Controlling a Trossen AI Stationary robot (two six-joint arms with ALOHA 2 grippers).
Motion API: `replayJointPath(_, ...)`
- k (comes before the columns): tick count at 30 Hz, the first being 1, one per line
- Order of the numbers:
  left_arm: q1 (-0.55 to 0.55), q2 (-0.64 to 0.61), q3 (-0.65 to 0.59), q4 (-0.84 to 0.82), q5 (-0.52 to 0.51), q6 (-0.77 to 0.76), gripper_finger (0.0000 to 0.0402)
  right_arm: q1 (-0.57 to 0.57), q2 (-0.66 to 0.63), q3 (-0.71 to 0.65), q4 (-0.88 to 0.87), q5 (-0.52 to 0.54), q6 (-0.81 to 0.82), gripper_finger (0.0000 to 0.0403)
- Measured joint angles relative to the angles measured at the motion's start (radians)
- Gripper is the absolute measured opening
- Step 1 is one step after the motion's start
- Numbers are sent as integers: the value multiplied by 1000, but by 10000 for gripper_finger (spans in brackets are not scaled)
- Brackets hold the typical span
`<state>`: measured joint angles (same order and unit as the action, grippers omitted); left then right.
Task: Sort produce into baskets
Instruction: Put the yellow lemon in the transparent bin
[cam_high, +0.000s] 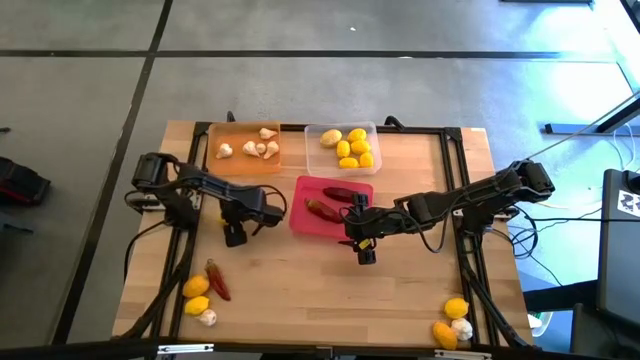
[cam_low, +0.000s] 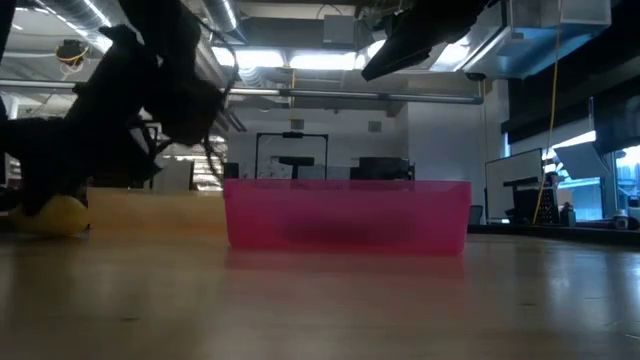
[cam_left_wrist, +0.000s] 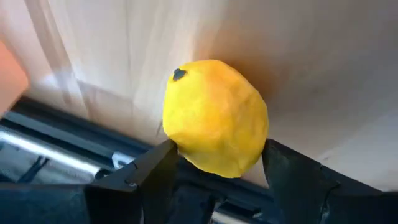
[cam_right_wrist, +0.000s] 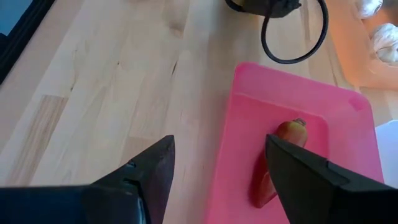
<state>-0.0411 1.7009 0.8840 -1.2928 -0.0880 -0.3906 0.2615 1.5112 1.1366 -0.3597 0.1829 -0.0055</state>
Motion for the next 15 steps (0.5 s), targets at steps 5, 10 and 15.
replayJointPath(5, -45, -49, 24, 30, 1, -25, 228, 0, 0, 0, 2, 0, 0, 241)
replayJointPath(10, -67, -91, 24, 10, -4, -31, 228, 0, 0, 0, 0, 0, 4, 241)
replayJointPath(15, -71, -107, 24, 57, -25, -39, 228, 0, 0, 0, -1, 0, 4, 241)
